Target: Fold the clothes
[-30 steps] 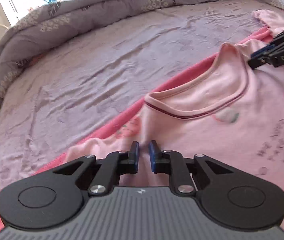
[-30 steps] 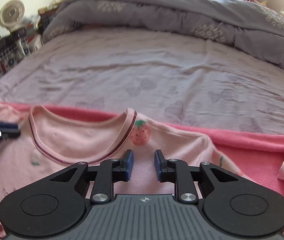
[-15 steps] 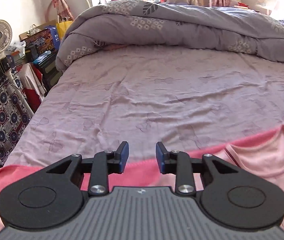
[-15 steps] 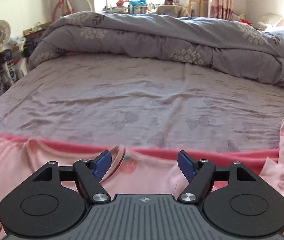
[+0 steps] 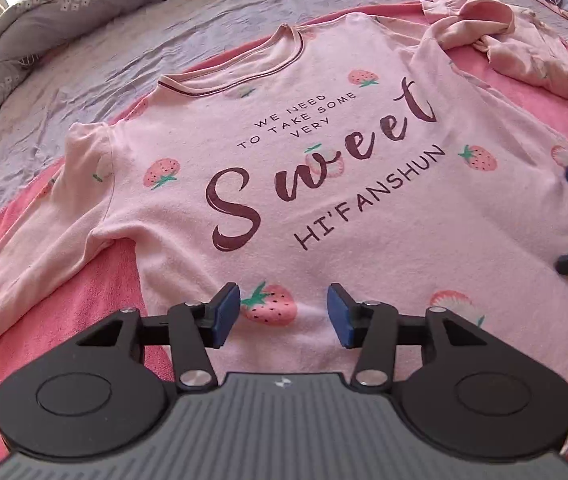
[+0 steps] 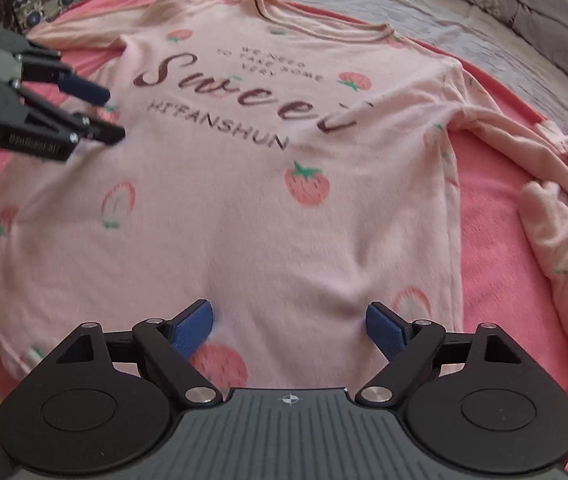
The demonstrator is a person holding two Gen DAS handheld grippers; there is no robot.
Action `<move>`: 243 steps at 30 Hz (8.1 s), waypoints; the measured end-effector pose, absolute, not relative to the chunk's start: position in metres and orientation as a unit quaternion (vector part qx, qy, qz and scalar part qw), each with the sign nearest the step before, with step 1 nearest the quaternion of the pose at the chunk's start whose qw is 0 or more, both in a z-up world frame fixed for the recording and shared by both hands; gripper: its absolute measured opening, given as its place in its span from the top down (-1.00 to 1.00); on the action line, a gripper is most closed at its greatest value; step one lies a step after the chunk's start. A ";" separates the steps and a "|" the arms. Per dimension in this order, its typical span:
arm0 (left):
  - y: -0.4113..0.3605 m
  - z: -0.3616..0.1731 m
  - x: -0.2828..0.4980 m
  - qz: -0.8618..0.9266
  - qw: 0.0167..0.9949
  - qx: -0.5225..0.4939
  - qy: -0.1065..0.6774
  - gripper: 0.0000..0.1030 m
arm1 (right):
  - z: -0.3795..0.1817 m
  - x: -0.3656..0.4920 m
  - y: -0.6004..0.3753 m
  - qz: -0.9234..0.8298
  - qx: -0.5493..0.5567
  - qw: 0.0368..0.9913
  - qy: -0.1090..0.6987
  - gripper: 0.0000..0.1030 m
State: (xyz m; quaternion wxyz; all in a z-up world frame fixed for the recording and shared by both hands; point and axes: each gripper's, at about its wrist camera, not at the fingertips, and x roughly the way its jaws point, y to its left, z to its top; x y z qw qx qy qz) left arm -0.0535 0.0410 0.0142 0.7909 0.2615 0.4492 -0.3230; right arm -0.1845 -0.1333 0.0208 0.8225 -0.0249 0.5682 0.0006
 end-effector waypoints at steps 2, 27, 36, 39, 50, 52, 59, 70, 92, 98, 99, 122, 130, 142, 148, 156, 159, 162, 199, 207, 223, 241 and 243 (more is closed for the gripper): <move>0.034 0.023 -0.047 -0.332 0.794 0.243 0.447 -0.07 | 0.020 -0.203 -0.149 -0.034 0.008 0.807 0.589 -0.73; -0.134 0.022 -0.162 -0.586 0.637 0.265 0.425 -0.27 | 0.045 -0.287 -0.253 -0.196 0.042 0.836 0.511 -0.77; -0.181 -0.002 -0.183 -0.536 0.649 0.328 0.428 -0.33 | 0.051 -0.286 -0.293 -0.182 0.041 0.851 0.490 -0.77; -0.182 0.006 -0.197 -0.539 0.629 0.334 0.448 -0.30 | 0.054 -0.288 -0.307 -0.174 0.047 0.858 0.481 -0.78; -0.204 0.075 -0.079 -0.332 0.815 0.210 0.427 -0.42 | 0.079 -0.257 -0.379 -0.182 0.059 0.895 0.403 -0.79; -0.219 0.077 -0.051 -0.326 0.828 0.210 0.406 -0.41 | 0.081 -0.246 -0.393 -0.194 0.055 0.898 0.391 -0.80; -0.274 0.041 -0.029 -0.366 0.805 0.301 0.358 -0.43 | 0.069 -0.196 -0.436 -0.208 0.070 0.902 0.371 -0.81; -0.263 -0.020 -0.033 -0.366 0.767 0.293 0.438 -0.43 | 0.052 -0.043 -0.439 -0.165 0.043 0.919 0.354 -0.80; -0.254 -0.024 -0.027 -0.375 0.772 0.238 0.455 -0.54 | 0.132 -0.159 -0.557 -0.223 0.178 0.945 0.157 0.62; -0.258 -0.025 -0.028 -0.378 0.767 0.243 0.458 -0.63 | 0.080 -0.200 -0.582 -0.246 0.258 0.885 0.298 0.58; -0.259 -0.025 -0.028 -0.378 0.767 0.244 0.458 -0.65 | 0.072 -0.199 -0.578 -0.246 0.267 0.878 0.312 0.57; -0.258 -0.029 -0.029 -0.378 0.774 0.231 0.452 -0.76 | -0.030 0.037 -0.534 -0.345 0.154 0.830 0.411 0.51; -0.256 -0.026 -0.027 -0.393 0.767 0.231 0.452 -0.76 | 0.055 -0.098 -0.545 -0.309 0.265 0.865 0.293 0.51; -0.258 -0.022 -0.023 -0.395 0.758 0.230 0.466 -0.77 | 0.037 -0.205 -0.543 -0.359 0.294 0.813 0.352 0.43; -0.259 -0.026 -0.029 -0.394 0.758 0.245 0.458 -0.77 | 0.035 -0.155 -0.565 -0.332 0.276 0.841 0.327 0.00; -0.257 -0.027 -0.029 -0.396 0.759 0.240 0.457 -0.77 | 0.048 -0.149 -0.565 -0.349 0.246 0.837 0.341 0.88; -0.256 -0.026 -0.030 -0.398 0.759 0.239 0.458 -0.77 | 0.072 -0.177 -0.543 -0.351 0.190 0.850 0.343 0.88; -0.253 -0.018 -0.028 -0.403 0.753 0.228 0.467 -0.77 | 0.074 -0.200 -0.527 -0.351 0.146 0.843 0.381 0.88; -0.362 -0.029 0.030 -0.477 0.707 0.303 0.425 0.89 | -0.003 -0.224 -0.525 -0.306 0.217 0.801 0.467 0.26; -0.355 -0.004 0.040 -0.421 0.780 0.217 0.409 0.96 | 0.037 -0.223 -0.522 -0.343 0.171 0.827 0.412 0.84; -0.393 -0.026 0.060 -0.382 0.799 0.239 0.398 0.74 | -0.011 -0.168 -0.596 -0.399 0.126 0.808 0.416 0.84; -0.243 -0.012 0.063 -0.309 0.792 0.275 0.449 -0.28 | 0.034 -0.131 -0.318 0.109 0.103 0.912 0.383 -0.17; -0.245 -0.023 0.062 -0.309 0.801 0.273 0.434 -0.39 | 0.015 -0.139 -0.285 0.143 0.091 0.887 0.429 0.05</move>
